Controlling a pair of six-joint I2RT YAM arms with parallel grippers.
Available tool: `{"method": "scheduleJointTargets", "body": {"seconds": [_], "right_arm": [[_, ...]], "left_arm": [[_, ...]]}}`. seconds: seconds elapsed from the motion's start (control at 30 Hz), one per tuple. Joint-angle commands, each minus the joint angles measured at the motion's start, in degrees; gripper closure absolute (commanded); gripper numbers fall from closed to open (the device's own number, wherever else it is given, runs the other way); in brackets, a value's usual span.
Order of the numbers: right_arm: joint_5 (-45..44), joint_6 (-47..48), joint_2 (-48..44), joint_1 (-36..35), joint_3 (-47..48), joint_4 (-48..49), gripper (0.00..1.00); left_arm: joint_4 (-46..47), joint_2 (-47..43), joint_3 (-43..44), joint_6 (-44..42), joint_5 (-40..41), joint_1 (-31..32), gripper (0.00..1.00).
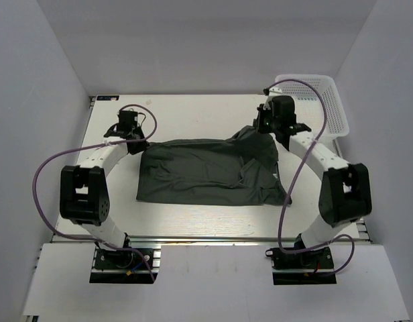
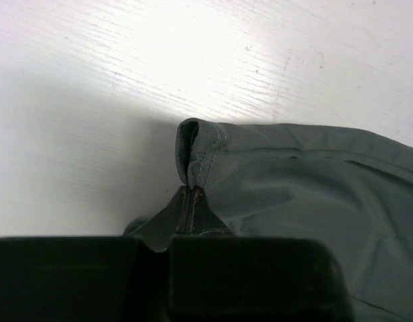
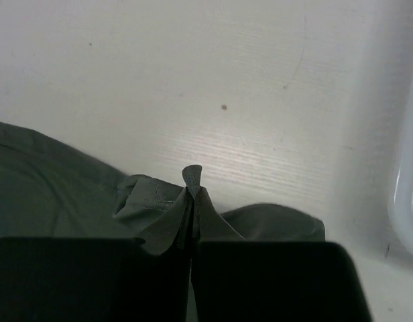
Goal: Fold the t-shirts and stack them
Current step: Fold the other side of the tshirt into a rectangle
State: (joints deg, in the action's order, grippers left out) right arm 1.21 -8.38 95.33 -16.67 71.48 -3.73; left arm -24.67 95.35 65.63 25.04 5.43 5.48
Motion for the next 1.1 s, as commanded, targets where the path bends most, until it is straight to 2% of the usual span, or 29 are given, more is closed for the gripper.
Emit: {"method": "scheduleJointTargets", "body": {"seconds": [0.0, 0.2, 0.3, 0.57, 0.87, 1.07], "right_arm": [[-0.95, 0.56, -5.56, 0.14, -7.37, 4.68, 1.0], [-3.59, -1.1, -14.02, 0.23, -18.39, 6.28, 1.0], [-3.5, -1.46, -18.85, 0.23, -21.81, 6.19, 1.0], [-5.17, -1.73, -23.08, 0.41, -22.88, 4.78, 1.0], [-6.84, -3.39, -30.44, 0.49, -29.37, 3.81, 1.0], [-7.1, -4.88, -34.24, 0.41, -35.96, 1.99, 1.0]], "left_arm": [[2.52, -4.99, -1.82, -1.56, -0.51, 0.33, 1.0], [3.57, -7.55, -4.45, -1.57, -0.51, -0.2, 1.0], [5.59, -8.08, -4.45, -4.72, 0.19, -0.2, 1.0], [5.78, -7.55, -3.93, -6.93, 1.85, -0.2, 1.0], [7.79, -15.62, -15.87, -2.63, 3.18, -0.2, 1.0], [12.01, -20.46, -23.87, -1.31, -0.5, 0.5, 1.0]]}}
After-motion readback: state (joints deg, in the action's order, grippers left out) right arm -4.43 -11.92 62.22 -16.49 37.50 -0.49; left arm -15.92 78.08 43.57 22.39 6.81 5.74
